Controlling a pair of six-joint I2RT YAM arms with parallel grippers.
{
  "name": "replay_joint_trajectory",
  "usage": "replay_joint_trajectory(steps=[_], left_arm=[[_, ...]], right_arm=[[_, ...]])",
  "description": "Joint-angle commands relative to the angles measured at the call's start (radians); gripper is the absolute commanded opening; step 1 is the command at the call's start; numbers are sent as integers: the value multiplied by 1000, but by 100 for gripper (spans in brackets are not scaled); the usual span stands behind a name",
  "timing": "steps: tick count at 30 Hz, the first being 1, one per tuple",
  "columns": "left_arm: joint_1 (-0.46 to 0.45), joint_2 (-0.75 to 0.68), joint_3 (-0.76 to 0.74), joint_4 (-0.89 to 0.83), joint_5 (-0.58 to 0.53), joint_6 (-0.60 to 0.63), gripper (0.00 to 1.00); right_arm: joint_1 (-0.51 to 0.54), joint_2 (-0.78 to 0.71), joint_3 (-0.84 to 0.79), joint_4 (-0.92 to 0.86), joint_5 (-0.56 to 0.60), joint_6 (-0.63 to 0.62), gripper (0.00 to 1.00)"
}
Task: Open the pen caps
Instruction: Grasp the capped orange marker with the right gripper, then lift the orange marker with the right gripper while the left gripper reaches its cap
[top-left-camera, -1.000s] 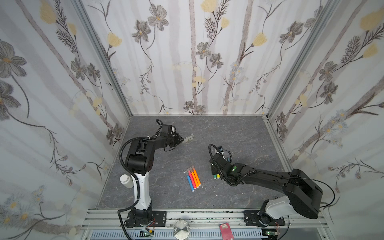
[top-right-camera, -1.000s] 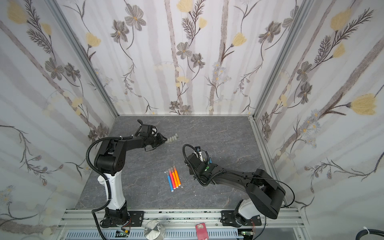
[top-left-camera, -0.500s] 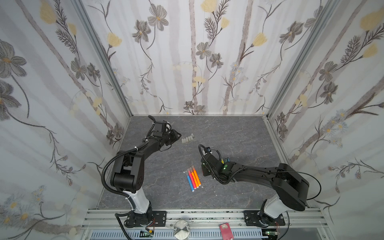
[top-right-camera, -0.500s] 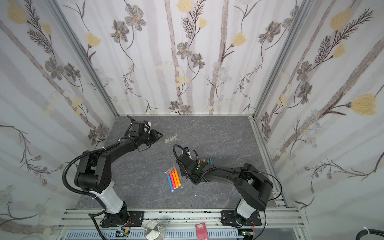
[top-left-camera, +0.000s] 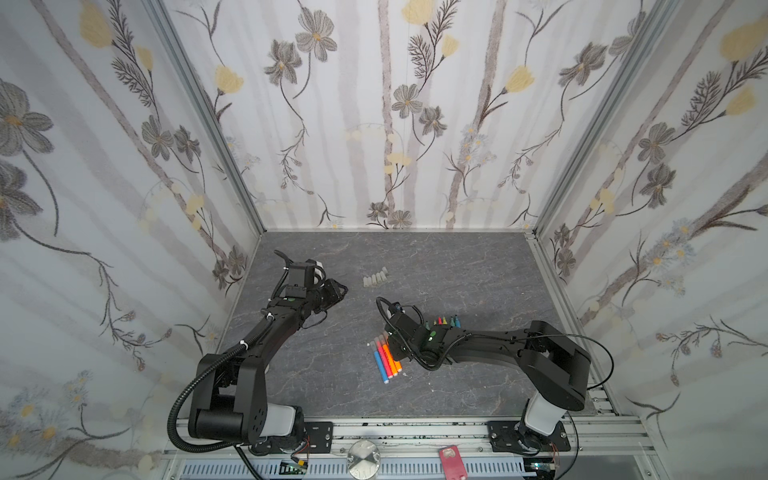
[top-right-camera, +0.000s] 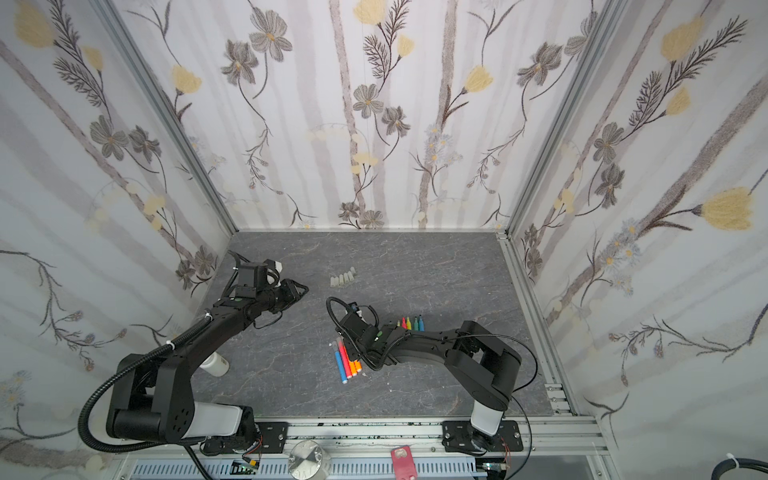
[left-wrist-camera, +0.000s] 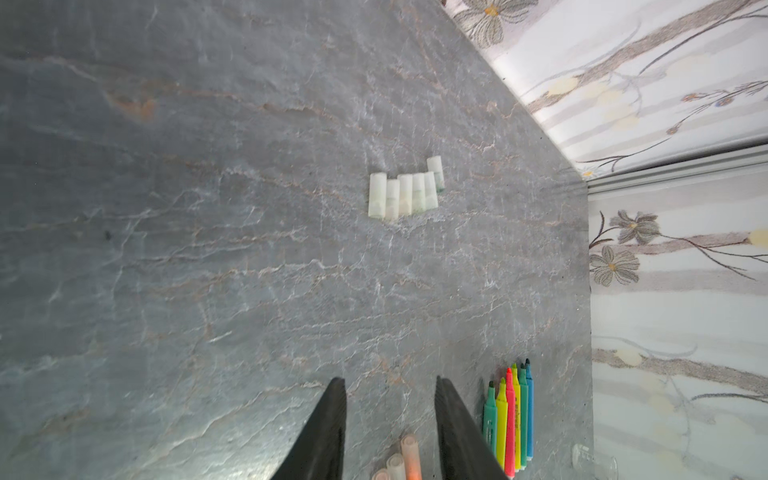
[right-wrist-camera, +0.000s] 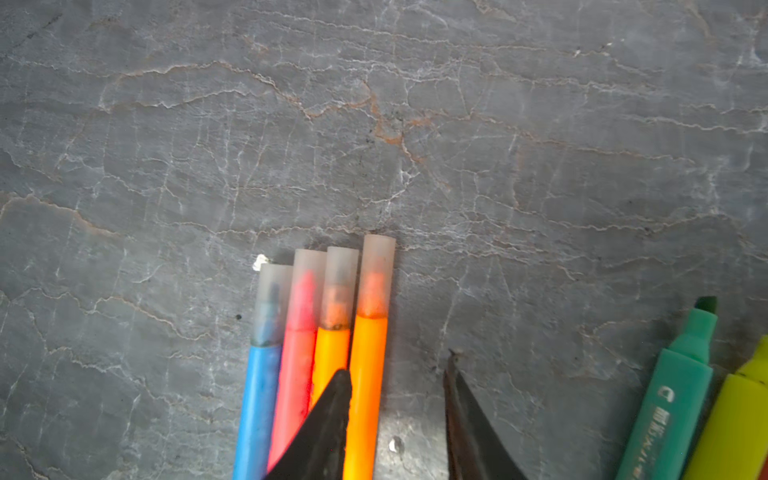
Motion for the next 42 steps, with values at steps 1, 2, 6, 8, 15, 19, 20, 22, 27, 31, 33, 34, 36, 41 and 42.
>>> replay_joint_trajectory(steps=[1, 2, 6, 8, 15, 19, 20, 22, 27, 31, 33, 34, 36, 41, 42], left_arm=[[6, -18, -17, -2, -9, 17, 35], [6, -19, -19, -2, -8, 16, 35], [6, -21, -17, 0, -3, 14, 35], [7, -18, -15, 2, -1, 13, 35], [6, -17, -18, 5, -2, 12, 35], [6, -18, -13, 1, 3, 13, 36], [7, -17, -11, 1, 4, 13, 36], [7, -20, -9, -2, 8, 14, 36], [3, -15, 1, -16, 30, 18, 36], [-18, -18, 17, -40, 28, 15, 36], [-43, -23, 18, -39, 25, 5, 36], [-62, -23, 20, -39, 24, -1, 36], [-97, -21, 23, -36, 25, -18, 36], [-211, 0, 42, -15, 1, -60, 37], [-230, 7, 47, -3, 1, -77, 37]], right_arm=[[8, 19, 20, -27, -5, -2, 38], [8, 23, 21, -29, -7, -1, 38], [8, 53, 39, -48, -15, -2, 37], [8, 70, 50, -63, -19, -3, 36], [11, 98, 67, -96, -21, -5, 33], [13, 113, 73, -119, -23, -7, 30], [13, 113, 71, -120, -25, -7, 29], [13, 110, 69, -122, -28, -10, 27], [9, 110, 60, -124, -53, -21, 19], [-4, 100, 48, -116, -74, -30, 9], [-13, 87, 34, -102, -83, -31, 6], [-19, 74, 23, -93, -88, -33, 5], [-35, 46, 3, -74, -94, -32, 4], [-101, -65, -46, -16, -159, -29, 2], [-119, -88, -51, -6, -186, -30, 2]])
